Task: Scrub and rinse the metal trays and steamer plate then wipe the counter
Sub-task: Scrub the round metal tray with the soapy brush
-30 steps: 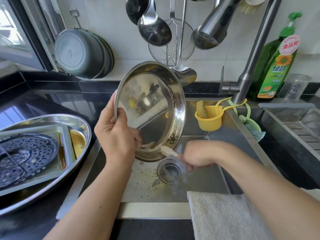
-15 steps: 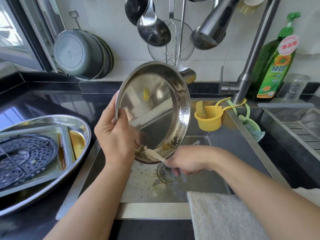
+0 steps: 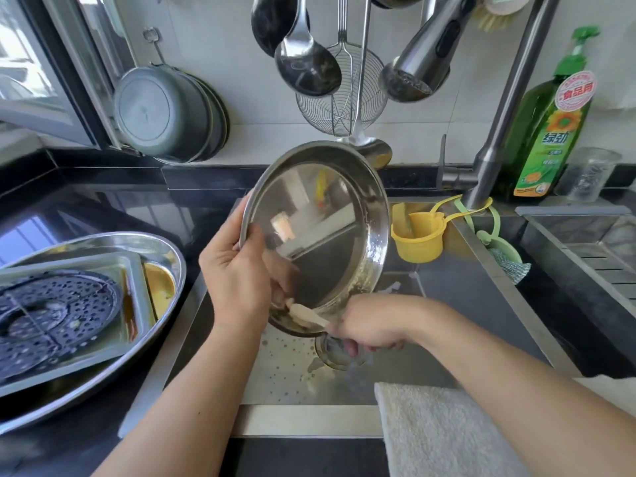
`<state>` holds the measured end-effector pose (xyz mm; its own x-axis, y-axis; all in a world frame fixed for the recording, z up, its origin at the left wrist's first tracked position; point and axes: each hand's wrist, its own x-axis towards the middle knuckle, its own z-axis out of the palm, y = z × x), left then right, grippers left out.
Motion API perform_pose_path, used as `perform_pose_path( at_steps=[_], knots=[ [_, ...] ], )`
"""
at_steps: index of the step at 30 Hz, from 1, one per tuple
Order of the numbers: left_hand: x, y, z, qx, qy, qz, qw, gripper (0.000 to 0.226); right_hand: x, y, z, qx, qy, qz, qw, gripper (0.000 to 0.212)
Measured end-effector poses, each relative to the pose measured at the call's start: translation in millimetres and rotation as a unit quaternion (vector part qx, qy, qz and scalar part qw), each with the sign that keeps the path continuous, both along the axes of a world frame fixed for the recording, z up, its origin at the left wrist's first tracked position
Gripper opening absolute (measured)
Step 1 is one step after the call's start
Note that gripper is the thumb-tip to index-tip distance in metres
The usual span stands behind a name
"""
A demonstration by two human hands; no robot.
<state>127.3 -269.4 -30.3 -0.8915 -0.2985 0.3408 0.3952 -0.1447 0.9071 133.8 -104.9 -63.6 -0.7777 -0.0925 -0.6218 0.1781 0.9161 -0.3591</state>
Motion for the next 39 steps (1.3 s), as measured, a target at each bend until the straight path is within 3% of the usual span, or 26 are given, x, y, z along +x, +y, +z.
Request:
perform_pose_path(
  at_steps=[3, 6, 9, 13, 19, 24, 26, 29, 32, 35, 36, 39],
  knots=[
    [-21, -8, -13, 0.014, -0.007, 0.011, 1.0, 0.047, 1, 3, 9, 0.009, 0.124, 0.076, 0.989, 0.055],
    [-26, -9, -13, 0.021, -0.02, 0.018, 0.999, 0.05, 0, 21, 18, 0.036, 0.206, 0.056, 0.976, 0.052],
    [-26, -11, -15, 0.034, -0.042, 0.004, 0.999, 0.049, 0, 36, 25, 0.022, 0.22, 0.052, 0.974, 0.041],
    [-29, -12, -21, 0.062, -0.068, -0.011, 0.996, 0.042, 4, 33, 26, 0.058, 0.134, 0.128, 0.981, 0.041],
    [-28, -4, -25, 0.052, -0.067, -0.013, 0.996, 0.042, 8, -23, 20, -0.072, 0.259, 0.084, 0.96, 0.043],
    [-32, -13, -22, 0.095, -0.064, 0.014, 0.993, 0.041, 9, 9, 32, 0.057, 0.151, 0.126, 0.979, 0.045],
    [-28, -8, -21, 0.084, -0.063, 0.002, 0.994, 0.042, 9, 13, 33, 0.08, 0.149, 0.138, 0.976, 0.045],
    [-24, 1, -24, 0.065, -0.049, -0.024, 0.996, 0.043, 11, -11, 27, -0.039, 0.212, 0.089, 0.972, 0.05],
    [-24, 2, -25, 0.074, -0.04, -0.021, 0.996, 0.042, 12, -32, 26, -0.162, 0.281, 0.037, 0.945, 0.047],
    [-23, 2, -23, 0.082, -0.019, -0.031, 0.996, 0.041, 18, -31, 34, -0.259, 0.202, -0.016, 0.944, 0.045],
    [-22, 1, -22, 0.085, -0.015, -0.031, 0.996, 0.042, 21, -26, 38, -0.248, 0.158, -0.017, 0.956, 0.045],
    [-23, -3, -22, 0.089, 0.012, -0.02, 0.996, 0.043, 24, -10, 43, -0.094, 0.092, 0.042, 0.99, 0.045]
  ],
)
